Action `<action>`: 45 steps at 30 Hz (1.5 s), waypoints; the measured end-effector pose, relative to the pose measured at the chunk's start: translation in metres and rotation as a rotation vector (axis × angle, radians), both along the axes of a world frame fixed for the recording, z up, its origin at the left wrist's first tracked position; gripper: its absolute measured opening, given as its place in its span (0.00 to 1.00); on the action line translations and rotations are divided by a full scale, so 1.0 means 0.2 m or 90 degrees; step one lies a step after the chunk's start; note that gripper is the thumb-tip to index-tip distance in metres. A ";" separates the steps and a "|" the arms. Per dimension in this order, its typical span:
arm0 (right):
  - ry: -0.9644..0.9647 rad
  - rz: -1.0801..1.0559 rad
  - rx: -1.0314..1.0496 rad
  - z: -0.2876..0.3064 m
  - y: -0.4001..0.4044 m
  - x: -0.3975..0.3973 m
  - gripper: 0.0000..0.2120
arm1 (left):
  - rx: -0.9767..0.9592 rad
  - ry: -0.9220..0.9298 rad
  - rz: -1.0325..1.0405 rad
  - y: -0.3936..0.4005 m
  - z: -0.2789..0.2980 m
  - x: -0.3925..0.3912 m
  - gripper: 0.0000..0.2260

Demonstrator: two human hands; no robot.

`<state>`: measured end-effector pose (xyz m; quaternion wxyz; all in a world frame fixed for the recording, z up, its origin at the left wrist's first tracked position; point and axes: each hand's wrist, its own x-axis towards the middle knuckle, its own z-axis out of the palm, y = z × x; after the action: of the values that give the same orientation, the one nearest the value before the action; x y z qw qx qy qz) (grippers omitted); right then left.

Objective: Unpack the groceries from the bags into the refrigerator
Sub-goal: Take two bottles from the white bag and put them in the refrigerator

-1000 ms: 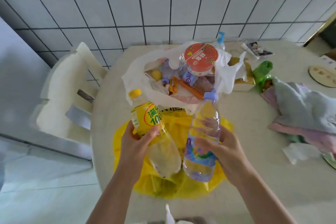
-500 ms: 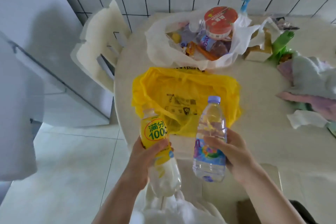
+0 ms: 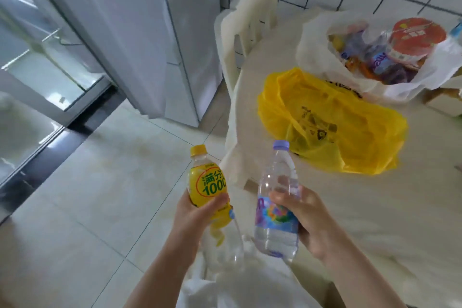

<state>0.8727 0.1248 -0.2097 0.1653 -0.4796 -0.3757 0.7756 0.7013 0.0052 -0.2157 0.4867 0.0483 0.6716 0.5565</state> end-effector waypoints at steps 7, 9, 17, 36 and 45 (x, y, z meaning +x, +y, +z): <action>-0.063 0.185 0.050 -0.06 -0.31 -0.58 0.36 | -0.048 0.033 0.150 -0.50 -0.03 -0.43 0.28; -0.067 0.227 0.048 -0.08 -0.44 -0.78 0.37 | -0.061 0.036 0.188 -0.68 -0.04 -0.58 0.23; -0.051 0.325 -0.021 -0.06 -0.94 -1.49 0.36 | -0.114 0.060 0.318 -1.26 -0.06 -1.11 0.20; -0.075 0.378 0.102 -0.12 -0.66 -2.79 0.38 | -0.104 0.114 0.334 -0.95 0.00 -2.33 0.22; -0.081 0.343 0.200 -0.03 -0.34 -3.35 0.36 | -0.068 0.133 0.312 -0.60 0.04 -2.94 0.21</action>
<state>0.2027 0.0577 -0.2150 0.0024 -0.3789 -0.6136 0.6928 0.1135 -0.1150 -0.2083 0.2676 -0.0842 0.7380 0.6138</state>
